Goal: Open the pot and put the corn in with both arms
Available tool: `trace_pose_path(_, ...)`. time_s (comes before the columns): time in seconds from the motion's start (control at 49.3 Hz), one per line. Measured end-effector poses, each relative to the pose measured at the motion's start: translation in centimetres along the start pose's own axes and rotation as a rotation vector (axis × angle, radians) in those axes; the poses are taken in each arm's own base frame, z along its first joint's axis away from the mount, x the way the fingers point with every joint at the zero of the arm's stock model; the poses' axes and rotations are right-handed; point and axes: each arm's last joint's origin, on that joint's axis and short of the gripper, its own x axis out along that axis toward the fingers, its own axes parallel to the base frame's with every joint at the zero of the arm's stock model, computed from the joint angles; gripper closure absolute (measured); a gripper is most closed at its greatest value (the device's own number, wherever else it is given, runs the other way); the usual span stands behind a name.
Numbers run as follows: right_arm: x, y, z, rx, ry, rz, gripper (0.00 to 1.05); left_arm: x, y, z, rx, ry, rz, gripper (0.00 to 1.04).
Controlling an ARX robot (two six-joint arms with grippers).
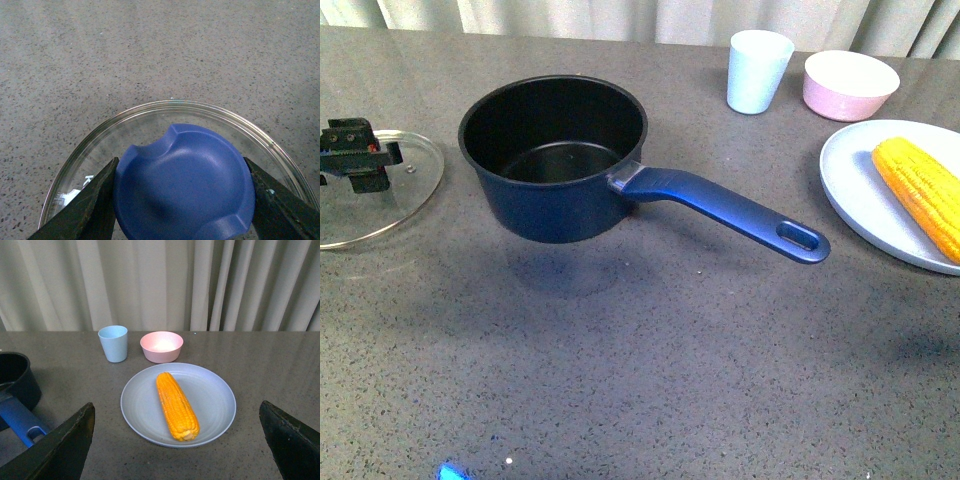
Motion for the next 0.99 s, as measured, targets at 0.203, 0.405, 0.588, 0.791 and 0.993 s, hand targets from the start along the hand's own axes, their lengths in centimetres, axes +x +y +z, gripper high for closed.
trace_pose_path(0.203,0.0,0.0,0.0,0.000,0.000,0.000,0.09,0.6,-0.1,-0.4,-0.001,-0.001,-0.009,0.44)
trace_pose_path(0.405,0.0,0.0,0.0,0.000,0.000,0.000,0.09,0.9,-0.1,-1.1,0.005,0.005,-0.008,0.44)
trace_pose_path(0.588,0.0,0.0,0.0,0.000,0.000,0.000,0.09,1.0,-0.2,-1.2,0.007,0.000,-0.004,0.44)
trace_pose_path(0.791,0.0,0.0,0.0,0.000,0.000,0.000,0.09,0.8,-0.3,-1.4,0.001,0.001,-0.025,0.19)
trace_pose_path(0.993,0.0,0.0,0.0,0.000,0.000,0.000,0.09,-1.4,-0.2,-1.2,-0.023,0.017,-0.045,0.09)
